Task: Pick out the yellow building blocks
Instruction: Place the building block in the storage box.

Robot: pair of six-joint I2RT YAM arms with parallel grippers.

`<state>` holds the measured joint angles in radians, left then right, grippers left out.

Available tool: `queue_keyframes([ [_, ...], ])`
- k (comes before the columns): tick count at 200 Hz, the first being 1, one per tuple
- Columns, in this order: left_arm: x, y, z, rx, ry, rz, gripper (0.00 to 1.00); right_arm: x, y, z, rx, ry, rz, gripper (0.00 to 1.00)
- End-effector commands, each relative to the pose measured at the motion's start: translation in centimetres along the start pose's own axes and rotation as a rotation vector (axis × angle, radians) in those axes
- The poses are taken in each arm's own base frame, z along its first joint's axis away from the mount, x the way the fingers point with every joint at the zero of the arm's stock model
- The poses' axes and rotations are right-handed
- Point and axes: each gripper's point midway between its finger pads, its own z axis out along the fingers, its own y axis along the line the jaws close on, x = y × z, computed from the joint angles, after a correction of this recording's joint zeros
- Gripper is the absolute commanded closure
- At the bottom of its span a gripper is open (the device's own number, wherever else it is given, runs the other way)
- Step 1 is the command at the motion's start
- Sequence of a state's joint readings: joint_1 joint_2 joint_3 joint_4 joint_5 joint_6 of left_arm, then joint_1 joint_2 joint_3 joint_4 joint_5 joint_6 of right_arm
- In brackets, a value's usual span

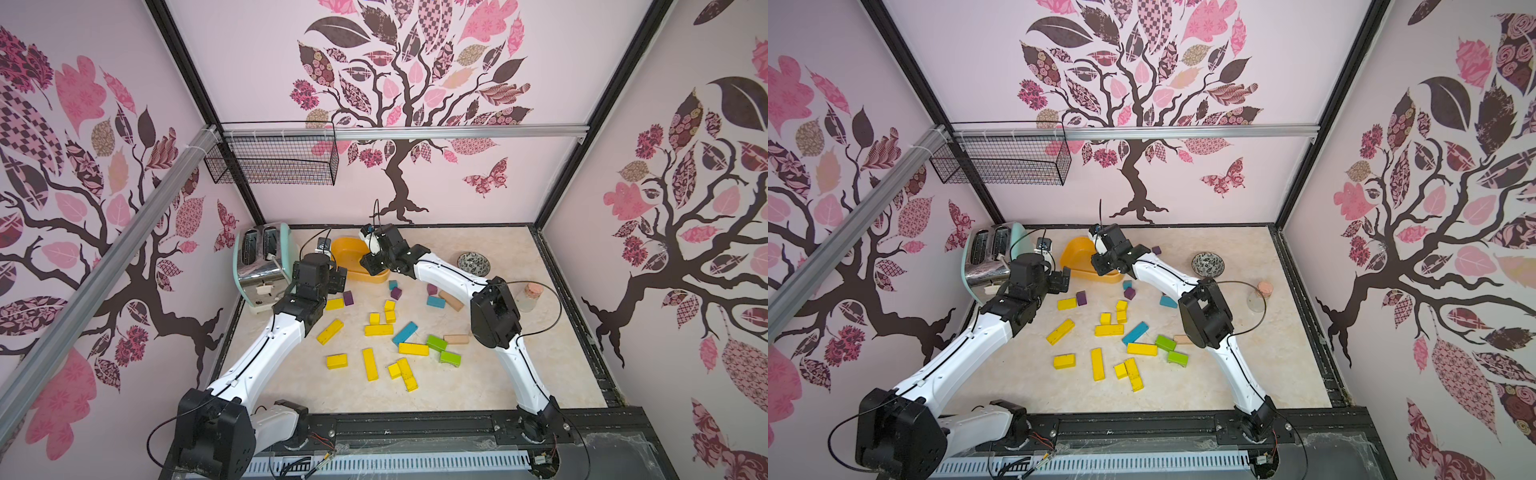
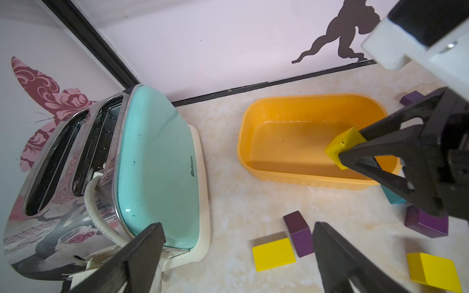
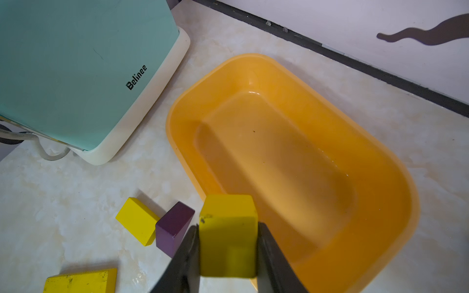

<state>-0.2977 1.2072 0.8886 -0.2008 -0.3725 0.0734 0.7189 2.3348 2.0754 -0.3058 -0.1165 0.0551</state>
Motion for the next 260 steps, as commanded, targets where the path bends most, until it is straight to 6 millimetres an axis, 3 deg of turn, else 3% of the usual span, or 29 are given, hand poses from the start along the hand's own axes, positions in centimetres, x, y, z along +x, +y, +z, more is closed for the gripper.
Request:
queue_keyframes([
  [1, -0.2, 0.0, -0.2, 0.019, -0.033, -0.054, 0.03, -2.2, 0.0, -0.2, 0.011, -0.063, -0.030, 0.80],
  [65, 0.1, -1.0, 0.1, 0.076, -0.031, -0.096, 0.03, -1.9, -4.2, 1.6, 0.149, -0.083, -0.103, 0.75],
  [89, 0.5, -1.3, 0.4, 0.108, 0.005, -0.101, 0.03, -1.3, -5.2, 2.4, 0.187, -0.071, -0.128, 0.64],
  [93, 0.6, -1.4, 0.5, 0.111, 0.014, -0.101, 0.03, -2.4, -5.2, 2.1, 0.191, -0.093, -0.134, 0.61],
  [105, 0.8, -1.2, 0.8, 0.111, 0.045, -0.109, 0.03, -2.8, -5.4, 2.0, 0.208, -0.097, -0.138, 0.50],
  [126, 0.6, -0.7, 1.0, 0.117, 0.076, -0.132, 0.03, -3.6, -5.2, 1.6, 0.204, -0.113, -0.135, 0.43],
  [169, -0.5, -1.1, -0.3, 0.196, 0.008, -0.157, 0.03, -5.0, -4.1, -0.1, 0.160, -0.129, -0.124, 0.42],
  [200, -0.5, -1.0, -0.7, 0.198, 0.001, -0.163, 0.03, -5.2, -3.6, -1.7, 0.140, -0.130, -0.098, 0.42],
  [227, 0.1, -0.6, -1.0, 0.176, 0.030, -0.164, 0.03, -3.8, -3.0, -2.7, 0.108, -0.110, -0.067, 0.42],
  [260, 0.4, -0.6, -2.1, 0.154, 0.058, -0.149, 0.03, -4.0, -2.4, -4.8, 0.090, -0.122, -0.051, 0.41],
])
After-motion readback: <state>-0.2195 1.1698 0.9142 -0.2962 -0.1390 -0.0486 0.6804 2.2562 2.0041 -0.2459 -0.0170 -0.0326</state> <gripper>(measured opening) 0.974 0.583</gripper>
